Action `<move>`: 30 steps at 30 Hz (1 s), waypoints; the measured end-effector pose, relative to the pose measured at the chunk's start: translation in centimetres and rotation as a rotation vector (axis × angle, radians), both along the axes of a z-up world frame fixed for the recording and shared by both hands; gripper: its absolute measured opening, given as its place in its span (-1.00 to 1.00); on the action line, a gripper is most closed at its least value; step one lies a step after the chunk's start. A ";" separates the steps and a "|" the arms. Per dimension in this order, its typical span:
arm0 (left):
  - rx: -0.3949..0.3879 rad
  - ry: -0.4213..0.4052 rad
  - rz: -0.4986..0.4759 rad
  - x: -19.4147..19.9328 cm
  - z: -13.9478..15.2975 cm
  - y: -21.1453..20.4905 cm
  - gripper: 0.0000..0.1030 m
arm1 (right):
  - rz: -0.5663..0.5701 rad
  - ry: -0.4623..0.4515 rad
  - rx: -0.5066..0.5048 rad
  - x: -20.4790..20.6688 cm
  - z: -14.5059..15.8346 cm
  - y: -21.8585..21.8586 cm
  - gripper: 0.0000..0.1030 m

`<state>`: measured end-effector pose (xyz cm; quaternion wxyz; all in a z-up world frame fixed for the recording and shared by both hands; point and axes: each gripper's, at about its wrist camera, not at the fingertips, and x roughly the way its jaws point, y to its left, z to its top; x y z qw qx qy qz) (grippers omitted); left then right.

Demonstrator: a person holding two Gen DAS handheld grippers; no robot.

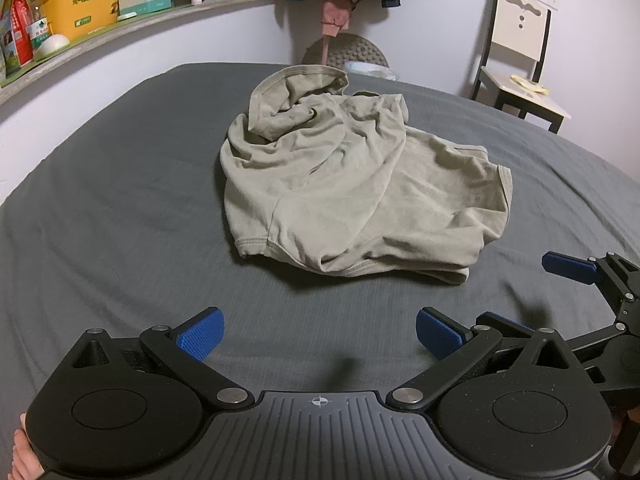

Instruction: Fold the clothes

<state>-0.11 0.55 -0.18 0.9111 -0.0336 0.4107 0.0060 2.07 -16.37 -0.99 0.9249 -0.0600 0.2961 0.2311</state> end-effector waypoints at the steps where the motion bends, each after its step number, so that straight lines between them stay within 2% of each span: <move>1: 0.000 0.000 0.000 0.0 0.0 0.0 1.00 | -0.001 -0.001 -0.001 0.0 0.0 0.0 1.00; 12: 0.007 0.004 0.009 0.0 -0.2 0.1 1.00 | 0.007 0.029 0.011 0.8 -0.8 0.3 0.98; 17: 0.023 0.005 0.032 0.1 -0.2 0.2 1.00 | 0.001 0.052 0.022 1.2 -1.2 0.2 0.79; 22: 0.033 0.002 0.053 0.2 -0.2 0.2 1.00 | 0.008 0.077 0.028 1.6 -1.7 0.1 0.48; 30: 0.046 0.005 0.050 0.3 -0.3 0.1 1.00 | 0.010 0.057 0.029 1.6 -1.8 0.1 0.40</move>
